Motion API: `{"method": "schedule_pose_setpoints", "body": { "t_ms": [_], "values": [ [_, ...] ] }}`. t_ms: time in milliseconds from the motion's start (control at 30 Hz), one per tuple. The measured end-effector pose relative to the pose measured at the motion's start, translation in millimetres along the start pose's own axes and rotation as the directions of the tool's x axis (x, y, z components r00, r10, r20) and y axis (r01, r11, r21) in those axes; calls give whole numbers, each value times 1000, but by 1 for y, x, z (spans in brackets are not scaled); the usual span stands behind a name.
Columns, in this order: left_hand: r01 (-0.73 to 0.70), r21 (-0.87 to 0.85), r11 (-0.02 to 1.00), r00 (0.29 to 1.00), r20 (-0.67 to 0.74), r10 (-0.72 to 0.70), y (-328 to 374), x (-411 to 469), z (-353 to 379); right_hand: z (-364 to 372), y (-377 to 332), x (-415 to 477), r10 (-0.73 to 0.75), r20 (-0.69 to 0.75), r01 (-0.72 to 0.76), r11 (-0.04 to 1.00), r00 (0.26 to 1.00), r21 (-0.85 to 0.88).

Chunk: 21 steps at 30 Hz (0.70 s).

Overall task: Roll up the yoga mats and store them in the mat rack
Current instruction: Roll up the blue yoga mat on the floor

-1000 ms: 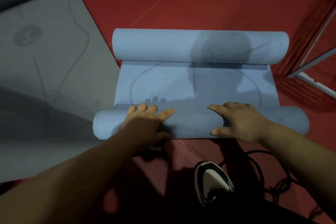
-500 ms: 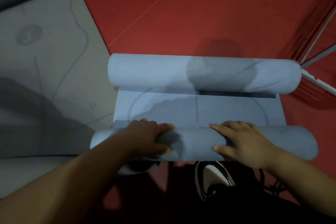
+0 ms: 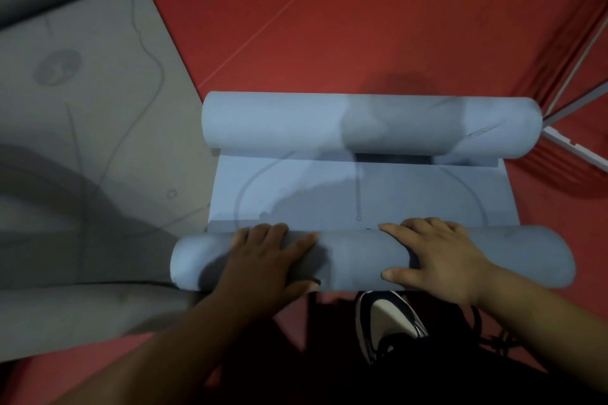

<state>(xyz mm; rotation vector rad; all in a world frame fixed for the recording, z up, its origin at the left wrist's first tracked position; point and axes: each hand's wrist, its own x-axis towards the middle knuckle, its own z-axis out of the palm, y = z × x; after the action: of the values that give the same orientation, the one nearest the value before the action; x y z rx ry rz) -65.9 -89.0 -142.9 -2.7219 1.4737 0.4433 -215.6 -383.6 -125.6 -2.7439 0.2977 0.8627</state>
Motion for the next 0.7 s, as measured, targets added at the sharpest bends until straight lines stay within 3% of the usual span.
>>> {"method": "schedule_pose_setpoints", "body": {
  "t_ms": [133, 267, 467, 567, 700],
  "values": [
    [43, -31, 999, 995, 92, -40, -3, 9, -9, -2, 2, 5, 16, -7, -16, 1000, 1000, 12],
    [96, -84, 992, 971, 226, -75, -6, 20, -18, 3, -5, -1, 42, -108, -43, 999, 993, -6],
    [90, -83, 992, 959, 274, -64, -13, 30, -22, 2, -10, 1, 85, -62, -87, 995, 994, -40],
    [96, -80, 992, 968, 239, -74, -13, 30, -20, -3, -7, 8, 78, -45, -79, 997, 996, -2],
    [169, -9, 986, 986, 0, -169, 3, 10, -1, -3, -7, 8, 78, -41, -79, 997, 996, -1]
  ]
}}
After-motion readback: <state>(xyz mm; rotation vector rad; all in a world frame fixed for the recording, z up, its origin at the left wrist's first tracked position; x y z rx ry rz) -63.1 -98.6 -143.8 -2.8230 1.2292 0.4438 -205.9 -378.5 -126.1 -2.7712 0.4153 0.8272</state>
